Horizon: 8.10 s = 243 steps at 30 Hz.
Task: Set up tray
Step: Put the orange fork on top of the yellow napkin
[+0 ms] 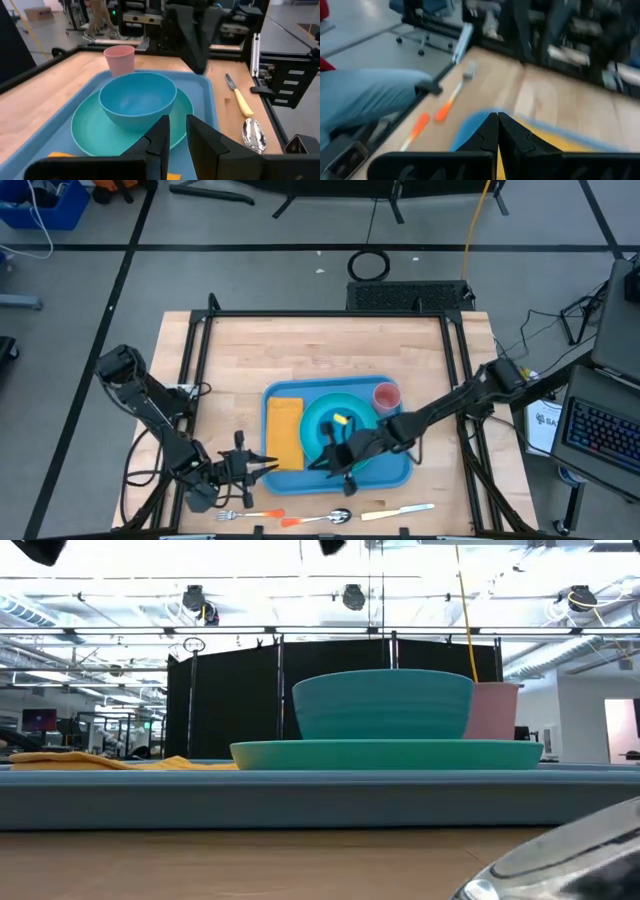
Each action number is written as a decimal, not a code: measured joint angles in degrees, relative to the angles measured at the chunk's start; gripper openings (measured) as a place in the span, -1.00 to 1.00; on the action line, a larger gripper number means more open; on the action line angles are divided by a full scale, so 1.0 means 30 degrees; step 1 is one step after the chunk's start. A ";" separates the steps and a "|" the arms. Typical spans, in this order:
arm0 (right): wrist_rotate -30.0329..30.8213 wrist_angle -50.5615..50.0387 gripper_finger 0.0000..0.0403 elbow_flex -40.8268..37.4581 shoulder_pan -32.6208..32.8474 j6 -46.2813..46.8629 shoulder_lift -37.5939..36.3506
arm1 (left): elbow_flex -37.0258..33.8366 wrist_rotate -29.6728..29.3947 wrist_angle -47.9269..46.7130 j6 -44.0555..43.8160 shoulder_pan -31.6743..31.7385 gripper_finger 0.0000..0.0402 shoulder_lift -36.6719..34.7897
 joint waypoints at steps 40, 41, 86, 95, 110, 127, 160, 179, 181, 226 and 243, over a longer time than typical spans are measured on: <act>-0.1301 -0.6056 -1.00 0.3317 -0.0163 0.2122 0.2200 | 0.0000 1.2495 -0.5745 -1.1228 -0.1175 -0.10 -0.0218; -0.1301 -0.6055 -1.00 0.3311 -0.0163 0.2122 0.2200 | 0.0000 1.2544 -0.5688 -1.1418 -0.1261 -0.09 -0.0057; -0.1367 -0.6200 -1.00 0.3304 -0.0396 0.2129 0.2179 | 0.6215 1.5764 -1.2734 -1.2408 -0.1582 -0.08 0.6864; -0.1369 -0.6193 -1.00 0.3297 -0.0396 0.2129 0.2178 | 0.6215 1.5873 -1.2726 -1.2439 -0.1582 -0.08 0.6864; -0.1373 -0.6193 -1.00 0.3297 -0.0403 0.2129 0.2178 | 0.6217 1.5667 -1.2394 -1.2394 -0.1635 -0.08 0.7503; -0.1373 -0.6173 -1.00 0.3297 -0.0425 0.2129 0.2178 | 0.6239 1.6318 -1.2885 -1.2392 -0.1460 -0.37 0.7868; -0.1450 -0.6189 -1.00 0.3297 -0.0432 0.2133 0.2178 | 0.6164 1.4971 -1.4500 -0.6283 -0.1307 -0.95 0.5559; -0.1486 -0.6185 -1.00 0.3297 -0.0394 0.2304 0.2178 | 0.6178 1.4970 -1.8297 0.0479 0.1782 -0.95 0.4380; -0.1526 -0.6385 -1.00 0.3297 -0.0335 0.2250 0.2178 | 0.6178 1.5066 -1.8291 0.2214 0.2138 -0.95 0.4380; -0.1534 -1.0972 -1.00 0.3304 -0.0592 0.1896 0.1523 | 0.9805 1.6469 -2.6251 2.6204 0.9036 -0.94 0.3804; -0.3027 -1.1192 -1.00 0.3304 -0.1932 0.1692 0.1523 | 0.9746 1.9176 -2.5747 3.0609 1.1166 -0.96 0.3804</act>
